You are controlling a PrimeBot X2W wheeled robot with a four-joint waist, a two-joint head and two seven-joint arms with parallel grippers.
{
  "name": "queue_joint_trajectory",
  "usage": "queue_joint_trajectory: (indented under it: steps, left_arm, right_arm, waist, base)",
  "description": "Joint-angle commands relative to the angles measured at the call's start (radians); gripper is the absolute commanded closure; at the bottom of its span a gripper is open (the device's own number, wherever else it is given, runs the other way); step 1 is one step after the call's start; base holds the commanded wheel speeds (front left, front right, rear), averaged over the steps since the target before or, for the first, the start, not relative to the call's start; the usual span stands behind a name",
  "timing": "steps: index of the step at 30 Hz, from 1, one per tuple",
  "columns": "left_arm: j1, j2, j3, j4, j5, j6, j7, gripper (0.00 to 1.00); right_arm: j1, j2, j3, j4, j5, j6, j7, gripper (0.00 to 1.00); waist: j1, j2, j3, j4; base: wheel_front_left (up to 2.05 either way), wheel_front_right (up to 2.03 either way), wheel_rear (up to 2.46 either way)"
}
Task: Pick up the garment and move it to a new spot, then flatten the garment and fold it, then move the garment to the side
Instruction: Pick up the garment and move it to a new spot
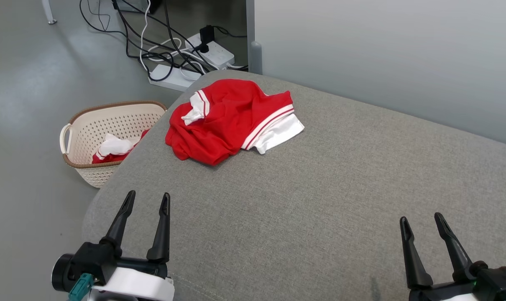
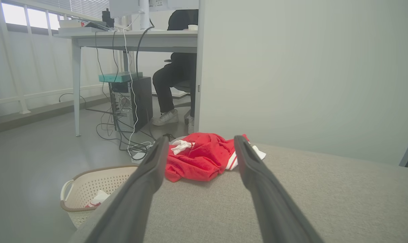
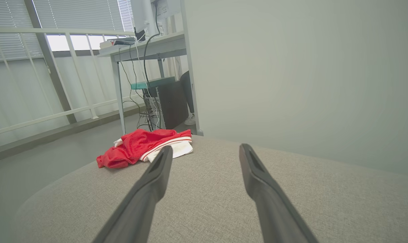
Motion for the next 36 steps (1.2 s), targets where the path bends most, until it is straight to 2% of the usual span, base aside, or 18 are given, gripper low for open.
queue_joint_trajectory:
  steps: [1, 9, 16, 23, 31, 36]
  left_arm:
    - [-0.055, 0.003, 0.027, -0.026, -0.01, 0.01, -0.009, 0.0]
    - [-0.187, 0.003, -0.002, 0.017, -0.047, 0.026, -0.009, 0.0]
    - [-0.366, 0.003, -0.016, 0.15, -0.114, 0.055, -0.009, 0.0]
    - [-0.565, 0.003, -0.038, 0.355, -0.163, 0.067, -0.009, 0.0]
    - [-0.81, 0.003, -0.054, 0.671, -0.187, 0.119, -0.003, 0.0]
    - [-0.934, 0.005, -0.059, 0.867, -0.19, 0.111, 0.022, 0.0]
  right_arm:
    - [-0.03, -0.012, 0.022, -0.032, -0.012, 0.001, -0.006, 0.0]
    - [-0.058, -0.018, 0.024, -0.03, -0.035, 0.001, -0.006, 0.0]
    - [-0.1, -0.047, 0.025, -0.042, -0.047, 0.001, -0.006, 0.0]
    - [-0.144, -0.067, 0.024, -0.057, -0.05, 0.001, -0.006, 0.0]
    - [-0.193, -0.078, 0.033, -0.063, -0.042, 0.001, -0.006, 0.0]
    - [-0.21, -0.081, 0.035, -0.066, -0.036, 0.001, -0.006, 0.0]
  waist:
    - [0.0, 0.0, 0.015, -0.006]
    - [0.0, 0.0, 0.083, -0.033]
    - [0.0, 0.0, 0.166, -0.087]
    - [0.0, 0.0, 0.252, -0.147]
    - [0.0, 0.0, 0.321, -0.199]
    - [0.0, 0.0, 0.354, -0.229]
  base:
    - [0.0, 0.0, 0.0]
    - [0.0, 0.0, 0.0]
    - [0.0, 0.0, 0.0]
    - [0.0, 0.0, 0.0]
    - [0.0, 0.0, 0.0]
    - [0.0, 0.0, 0.0]
